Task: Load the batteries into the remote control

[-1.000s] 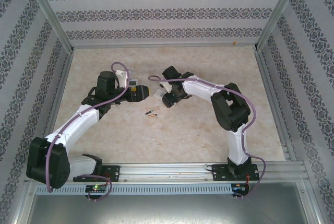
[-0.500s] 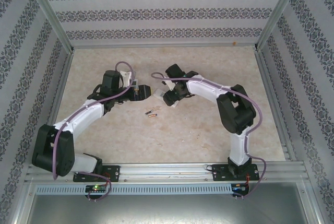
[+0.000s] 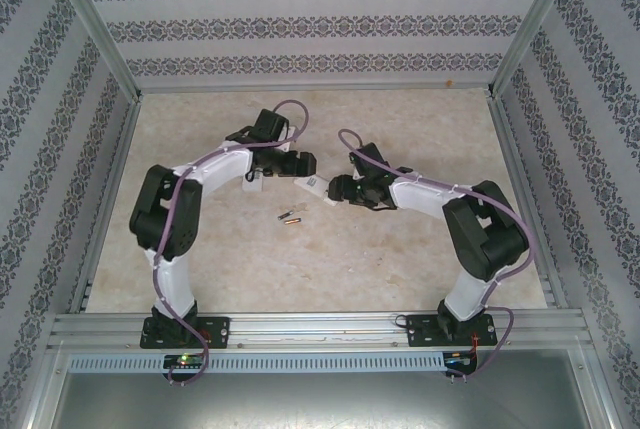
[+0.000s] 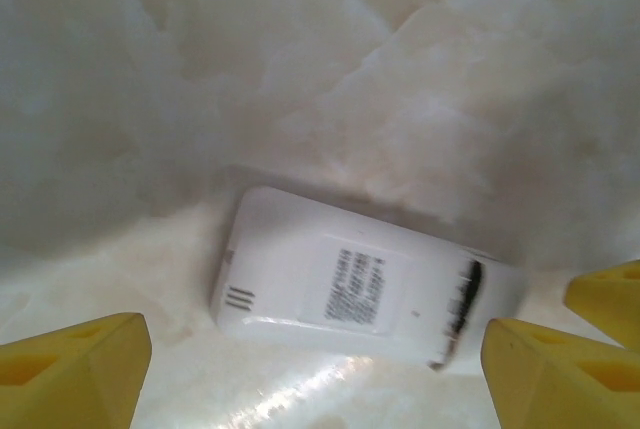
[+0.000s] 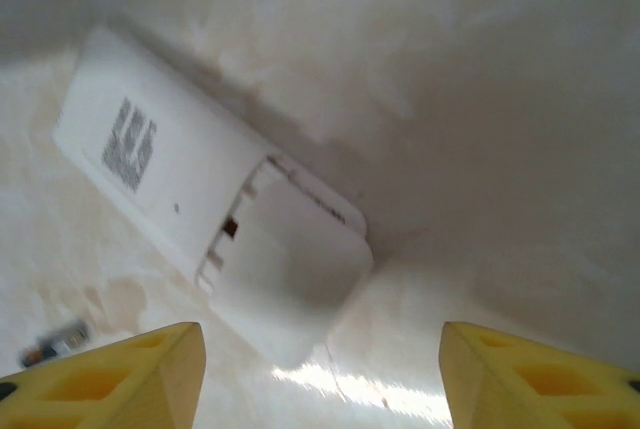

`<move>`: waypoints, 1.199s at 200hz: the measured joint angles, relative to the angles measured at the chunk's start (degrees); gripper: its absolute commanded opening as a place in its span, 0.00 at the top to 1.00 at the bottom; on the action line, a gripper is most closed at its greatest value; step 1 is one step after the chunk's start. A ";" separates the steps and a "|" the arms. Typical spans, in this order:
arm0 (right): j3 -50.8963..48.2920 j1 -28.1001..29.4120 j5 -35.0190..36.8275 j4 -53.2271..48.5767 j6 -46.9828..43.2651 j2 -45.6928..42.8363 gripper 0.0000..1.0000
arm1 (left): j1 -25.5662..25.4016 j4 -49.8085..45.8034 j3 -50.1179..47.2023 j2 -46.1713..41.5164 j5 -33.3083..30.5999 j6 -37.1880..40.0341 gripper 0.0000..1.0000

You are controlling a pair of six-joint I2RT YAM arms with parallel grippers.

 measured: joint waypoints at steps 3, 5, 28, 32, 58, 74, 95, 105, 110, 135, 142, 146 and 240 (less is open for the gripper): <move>-0.04 -0.11 -0.37 0.66 1.01 0.31 0.41 | 0.00 -0.26 0.35 0.52 -0.02 0.17 0.16; -0.07 -0.28 -0.57 1.18 1.38 0.55 0.41 | 0.00 -0.44 0.57 0.96 -0.15 0.22 0.16; -0.09 -0.61 -3.17 5.86 5.62 2.97 0.45 | 0.00 -2.34 2.34 4.04 -0.63 1.29 0.20; -0.09 -0.59 -3.34 6.40 6.38 3.28 0.45 | 0.00 -2.73 2.60 4.39 -0.61 1.44 0.21; -0.22 -0.59 -4.20 8.20 9.07 4.24 0.50 | 0.00 -4.00 3.58 5.77 -0.04 2.25 0.24; -0.24 -0.59 -4.22 8.57 9.92 4.35 0.51 | 0.00 -4.35 3.61 6.32 0.46 2.62 0.26; -0.24 -0.59 -4.13 8.50 10.80 4.37 0.51 | 0.02 -5.11 4.07 7.06 0.50 3.02 0.28; -0.24 -0.59 -4.11 8.44 11.04 4.37 0.52 | 0.00 -5.57 4.57 7.26 0.48 3.15 0.28; -0.24 -0.59 -4.11 8.33 11.06 4.37 0.52 | 0.00 -5.73 4.63 7.32 0.44 3.19 0.29; -0.37 -0.57 -3.52 7.61 10.97 4.37 0.56 | 0.00 -5.97 4.68 7.37 0.42 3.21 0.29; -0.46 -0.57 -3.30 7.39 10.88 4.37 0.59 | 0.00 -5.99 4.68 7.37 0.44 3.21 0.30; -0.48 -0.57 -3.17 7.26 10.88 4.37 0.60 | 0.00 -5.99 4.68 7.37 0.44 3.23 0.30; -0.26 -1.07 -1.73 7.21 12.92 4.87 0.67 | 0.00 -6.54 5.29 8.07 -0.66 3.65 0.35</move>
